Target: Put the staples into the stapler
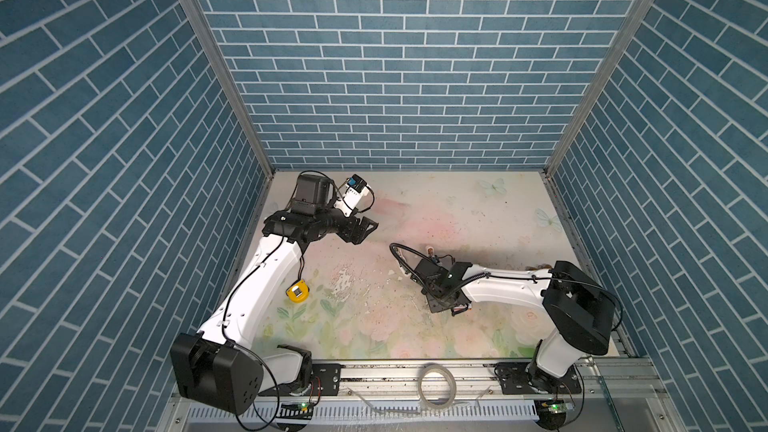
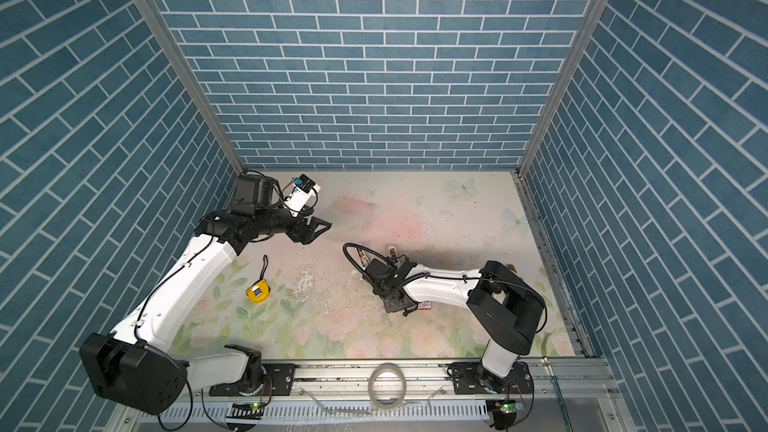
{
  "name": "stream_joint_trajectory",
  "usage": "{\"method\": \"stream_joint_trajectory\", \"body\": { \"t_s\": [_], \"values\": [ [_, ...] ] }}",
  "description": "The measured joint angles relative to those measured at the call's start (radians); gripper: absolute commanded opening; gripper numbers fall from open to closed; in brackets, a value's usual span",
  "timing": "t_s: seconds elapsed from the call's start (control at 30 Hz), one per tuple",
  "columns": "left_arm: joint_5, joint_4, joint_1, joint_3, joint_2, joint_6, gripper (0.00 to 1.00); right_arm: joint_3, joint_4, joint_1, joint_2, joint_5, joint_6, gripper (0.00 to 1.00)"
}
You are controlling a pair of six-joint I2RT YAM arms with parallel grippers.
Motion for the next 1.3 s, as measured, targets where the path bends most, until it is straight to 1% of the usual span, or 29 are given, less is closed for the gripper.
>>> {"method": "stream_joint_trajectory", "body": {
  "t_s": [0.17,0.53,1.3],
  "values": [
    [0.006,0.000,0.000,0.000,0.000,-0.002,0.81,0.003,0.001,0.002,0.000,-0.002,0.000,0.27],
    [0.008,0.001,0.000,-0.003,0.000,-0.004,0.81,0.004,0.013,0.003,0.000,-0.007,0.000,0.31],
    [0.014,0.018,0.000,-0.025,0.000,-0.007,0.81,0.004,0.045,0.003,-0.028,-0.015,0.001,0.30]
  ]
}}
